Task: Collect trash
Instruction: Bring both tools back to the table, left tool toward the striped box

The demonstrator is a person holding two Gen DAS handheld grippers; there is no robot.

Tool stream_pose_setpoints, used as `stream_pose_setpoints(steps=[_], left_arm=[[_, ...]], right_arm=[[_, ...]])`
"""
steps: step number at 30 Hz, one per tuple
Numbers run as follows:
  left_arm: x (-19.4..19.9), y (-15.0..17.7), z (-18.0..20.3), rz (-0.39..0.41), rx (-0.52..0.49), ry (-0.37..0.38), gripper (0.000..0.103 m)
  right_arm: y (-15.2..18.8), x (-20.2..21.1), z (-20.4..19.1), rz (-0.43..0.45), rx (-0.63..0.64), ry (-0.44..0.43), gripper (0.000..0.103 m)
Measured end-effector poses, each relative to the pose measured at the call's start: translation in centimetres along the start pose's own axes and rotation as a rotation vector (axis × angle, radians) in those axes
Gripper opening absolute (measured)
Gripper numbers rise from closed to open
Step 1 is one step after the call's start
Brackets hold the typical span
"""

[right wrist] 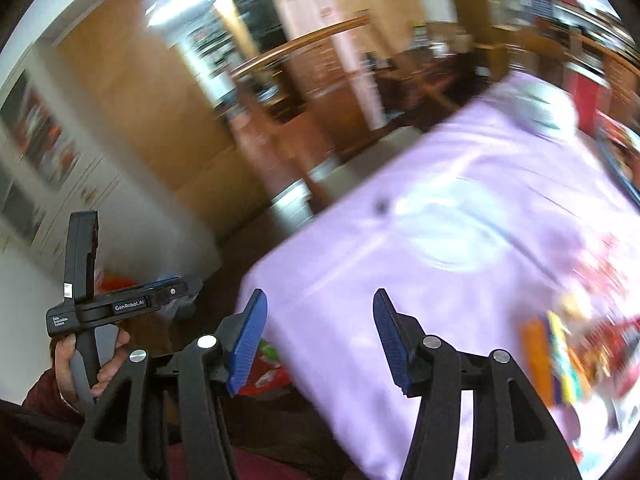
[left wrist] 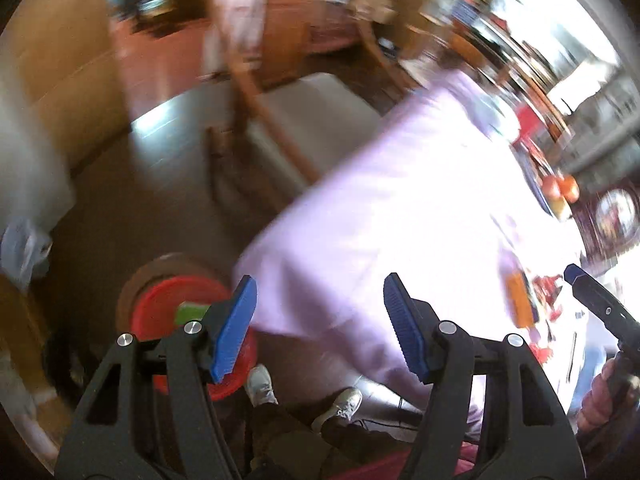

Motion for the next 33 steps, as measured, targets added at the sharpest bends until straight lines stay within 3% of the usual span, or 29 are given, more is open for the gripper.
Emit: stream_pose_setpoints(steps=[6, 11, 20, 28, 33], left_arm=[[-4.7, -1.1, 10.3, -0.095, -0.235, 0.111, 0.066], [-8.1, 0.3, 18.8, -0.179, -0.418, 0.192, 0.068], [-14.3, 5.1, 31.5, -0.348, -0.620, 0.308, 0.069], [-17.8, 7.8, 38.0, -0.364, -0.741, 0.291, 0.069], [-19.6, 8.0, 38.0, -0.349, -0.734, 0.217, 0.069]], right_arm=[[4.4, 6.1, 8.7, 0.092, -0.232, 0.149, 0.057], [9.9, 11.3, 14.8, 0.157, -0.431, 0.276, 0.058], [17.1, 17.4, 20.1, 0.235, -0.642, 0.432, 0.059], [19.5, 20.1, 22.0, 0.235, -0.691, 0.515, 0.060], [19.2, 20.3, 23.4, 0.217, -0.679, 0.509, 0.061]])
Point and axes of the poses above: each gripper's, at about its wrist camera, not at the fingertips, and x roughly against the way its jaws point, z to its right, y to its underside, the point moved 3 cm from there along -x, roughly the way its jaws point, and after that the axes turned 2 degrees about y, right-handed, at the moved point
